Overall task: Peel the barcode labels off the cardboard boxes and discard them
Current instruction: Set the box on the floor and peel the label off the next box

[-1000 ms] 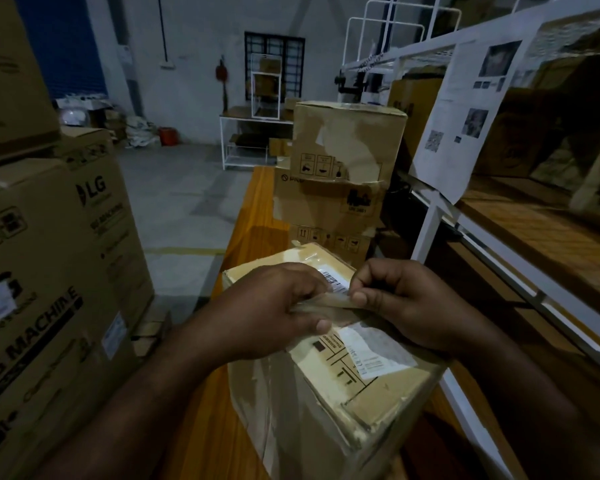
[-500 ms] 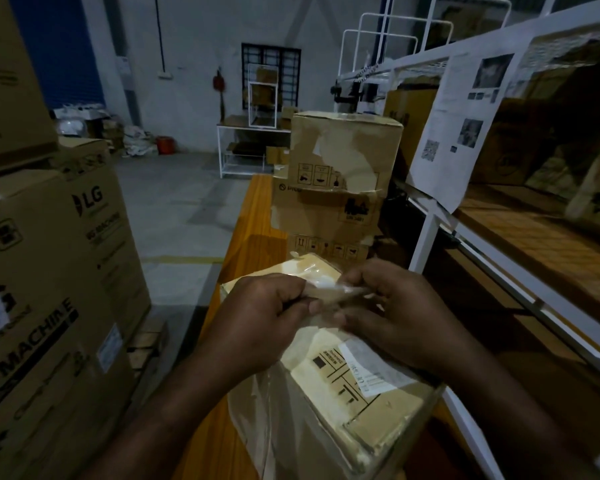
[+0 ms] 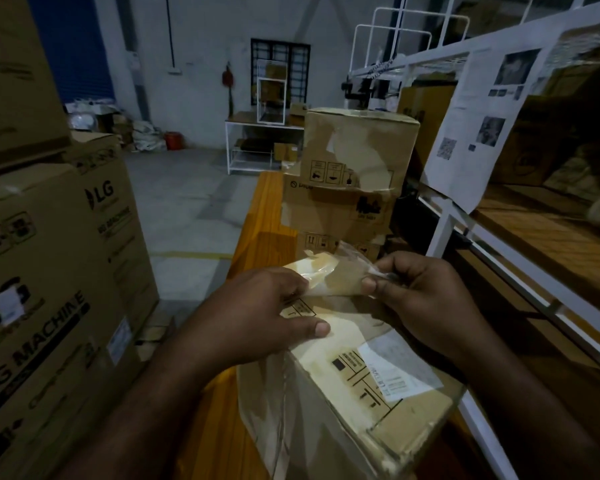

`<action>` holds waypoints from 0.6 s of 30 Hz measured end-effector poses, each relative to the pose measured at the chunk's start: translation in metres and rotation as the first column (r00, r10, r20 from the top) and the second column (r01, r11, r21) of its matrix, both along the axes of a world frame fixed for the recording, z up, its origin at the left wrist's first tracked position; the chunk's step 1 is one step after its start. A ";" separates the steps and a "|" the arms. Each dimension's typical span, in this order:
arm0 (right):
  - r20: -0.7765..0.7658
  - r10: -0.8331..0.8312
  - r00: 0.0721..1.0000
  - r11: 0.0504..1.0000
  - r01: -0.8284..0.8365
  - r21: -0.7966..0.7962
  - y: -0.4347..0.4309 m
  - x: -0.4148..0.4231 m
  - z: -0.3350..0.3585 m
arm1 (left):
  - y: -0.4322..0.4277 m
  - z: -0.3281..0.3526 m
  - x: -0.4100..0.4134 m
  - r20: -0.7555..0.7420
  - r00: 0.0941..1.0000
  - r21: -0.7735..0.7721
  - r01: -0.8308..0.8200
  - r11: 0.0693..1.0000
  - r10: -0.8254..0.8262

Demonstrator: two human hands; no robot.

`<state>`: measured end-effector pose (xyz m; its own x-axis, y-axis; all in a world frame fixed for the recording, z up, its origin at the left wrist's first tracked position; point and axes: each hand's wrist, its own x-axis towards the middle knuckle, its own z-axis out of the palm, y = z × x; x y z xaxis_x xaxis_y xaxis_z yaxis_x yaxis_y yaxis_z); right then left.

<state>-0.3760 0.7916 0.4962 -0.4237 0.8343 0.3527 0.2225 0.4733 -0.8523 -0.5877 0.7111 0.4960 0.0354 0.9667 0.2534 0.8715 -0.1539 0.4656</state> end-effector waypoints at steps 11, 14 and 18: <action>-0.166 -0.031 0.986 0.997 0.020 -0.068 -0.001 0.000 0.001 | 0.024 -0.001 0.001 0.033 0.992 0.128 -0.128 0.984 0.124; -0.204 -0.051 0.978 0.996 0.034 -0.084 -0.002 0.002 0.001 | 0.030 -0.003 -0.001 0.008 0.997 0.143 -0.075 0.987 0.074; -0.192 -0.076 0.978 0.997 0.068 -0.048 0.000 0.005 -0.001 | 0.040 0.000 -0.010 0.007 1.000 -0.004 -0.001 1.000 0.001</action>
